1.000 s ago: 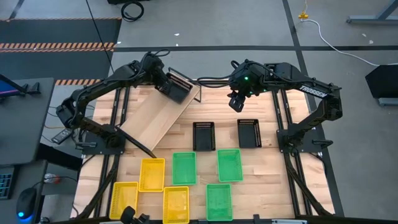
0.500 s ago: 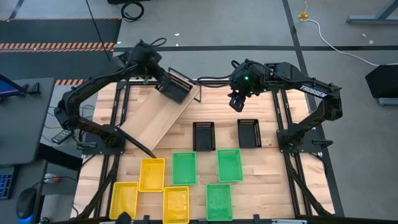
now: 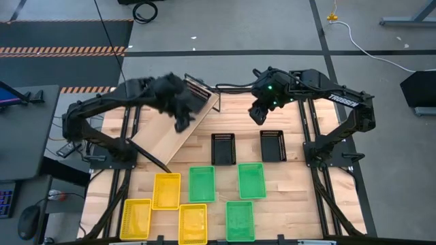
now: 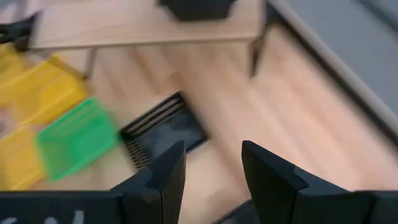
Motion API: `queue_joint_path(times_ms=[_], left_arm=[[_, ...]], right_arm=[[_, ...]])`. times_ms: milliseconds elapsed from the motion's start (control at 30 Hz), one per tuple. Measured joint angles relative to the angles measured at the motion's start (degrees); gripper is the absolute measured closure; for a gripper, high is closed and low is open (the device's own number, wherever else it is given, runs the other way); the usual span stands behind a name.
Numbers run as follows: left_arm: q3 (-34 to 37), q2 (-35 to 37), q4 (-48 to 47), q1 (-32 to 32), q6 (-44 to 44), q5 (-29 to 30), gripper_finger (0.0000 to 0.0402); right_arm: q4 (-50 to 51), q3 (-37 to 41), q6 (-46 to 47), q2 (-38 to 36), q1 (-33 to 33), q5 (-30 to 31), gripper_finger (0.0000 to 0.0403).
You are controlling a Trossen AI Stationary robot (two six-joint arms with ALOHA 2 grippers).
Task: Stack baskets on shelf by color
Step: Put the top left green bin on the shelf
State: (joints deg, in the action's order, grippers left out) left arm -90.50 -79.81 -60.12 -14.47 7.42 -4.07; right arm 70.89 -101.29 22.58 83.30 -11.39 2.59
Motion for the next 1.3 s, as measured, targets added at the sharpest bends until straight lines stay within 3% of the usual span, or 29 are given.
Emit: queue_joint_path(times_ms=[400, 733, 933, 1300], left_arm=[[0.0, 0.0, -3.32, 19.37, 6.4, -1.71, 0.022], [-0.02, -0.85, -3.1, 29.0, 16.56, 3.1, 0.0221], [0.0, -7.1, -1.23, 34.59, 20.61, 4.23, 0.0221], [0.02, -22.34, 11.06, 39.12, 25.44, 5.85, 0.022]], right_arm=[[3.42, 1.06, 9.67, -0.05, 9.67, -1.49, 0.024], [8.26, 1.06, 11.0, -0.28, 19.21, -1.17, 0.0241], [9.91, 1.06, 15.97, -1.15, 27.33, -1.88, 0.0241], [10.5, 1.06, 26.97, -1.5, 41.82, 7.39, 0.0241]])
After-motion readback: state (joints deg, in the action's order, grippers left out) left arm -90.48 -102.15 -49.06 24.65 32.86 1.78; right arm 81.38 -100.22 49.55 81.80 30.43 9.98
